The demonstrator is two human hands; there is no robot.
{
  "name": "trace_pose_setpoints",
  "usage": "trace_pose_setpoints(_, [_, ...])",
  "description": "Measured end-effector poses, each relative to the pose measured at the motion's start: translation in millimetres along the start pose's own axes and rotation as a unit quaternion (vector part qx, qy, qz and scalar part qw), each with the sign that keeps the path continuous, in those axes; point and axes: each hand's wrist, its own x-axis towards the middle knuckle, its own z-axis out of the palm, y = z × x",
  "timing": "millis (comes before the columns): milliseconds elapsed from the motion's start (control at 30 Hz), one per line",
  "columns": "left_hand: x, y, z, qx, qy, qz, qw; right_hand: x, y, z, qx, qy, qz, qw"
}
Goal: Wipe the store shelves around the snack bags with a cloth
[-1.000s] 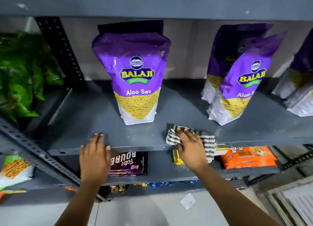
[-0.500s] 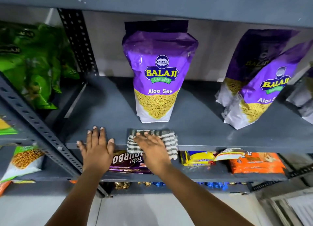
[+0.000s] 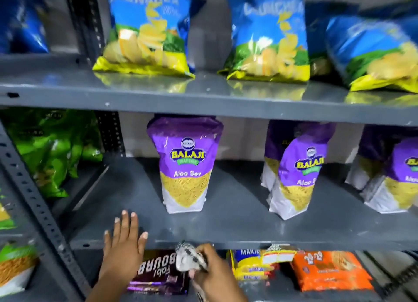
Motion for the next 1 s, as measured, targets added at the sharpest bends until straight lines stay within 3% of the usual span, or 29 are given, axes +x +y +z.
trace_pose_setpoints(133, [6.4, 41.9, -35.4, -0.038, 0.079, 0.075, 0.993, -18.4, -63.4, -91.2, 0.027, 0.086, -0.122, 0.988])
trace_pose_setpoints(267, [14.5, 95.0, -105.6, -0.069, 0.208, 0.150, 0.964, -39.4, -143.2, -172.5, -0.009, 0.220, -0.245, 0.944])
trace_pose_setpoints(400, [15.4, 128.6, -166.9, -0.077, 0.318, 0.178, 0.928, -34.0, -207.0, -225.0, -0.157, 0.386, -0.334, 0.845])
trace_pose_setpoints(500, [21.3, 141.1, -200.8, -0.058, 0.371, 0.180, 0.909, -0.5, -236.4, -244.1, -0.325, 0.417, -0.286, 0.799])
trace_pose_setpoints(533, [24.7, 144.6, -210.0, -0.051, 0.377, 0.180, 0.907, 12.4, -239.1, -246.9, -0.383, 0.369, -0.244, 0.811])
trace_pose_setpoints(600, [30.8, 151.5, -224.9, -0.031, 0.398, 0.172, 0.900, 35.5, -234.1, -246.0, -0.462, 0.194, -0.161, 0.850])
trace_pose_setpoints(667, [37.7, 157.3, -234.8, -0.014, 0.410, 0.165, 0.897, 50.2, -223.4, -241.3, -0.467, 0.080, -0.110, 0.873])
trace_pose_setpoints(867, [53.3, 161.6, -229.5, 0.009, 0.375, 0.171, 0.911, 46.3, -213.2, -239.8, -0.426, 0.143, -0.144, 0.881])
trace_pose_setpoints(933, [56.7, 158.2, -227.2, 0.004, 0.367, 0.178, 0.913, 37.3, -203.2, -237.4, -0.336, 0.216, -0.228, 0.888])
trace_pose_setpoints(1000, [55.5, 160.2, -226.8, -0.010, 0.377, 0.183, 0.908, 22.6, -194.5, -234.7, -0.135, 0.329, -0.328, 0.875])
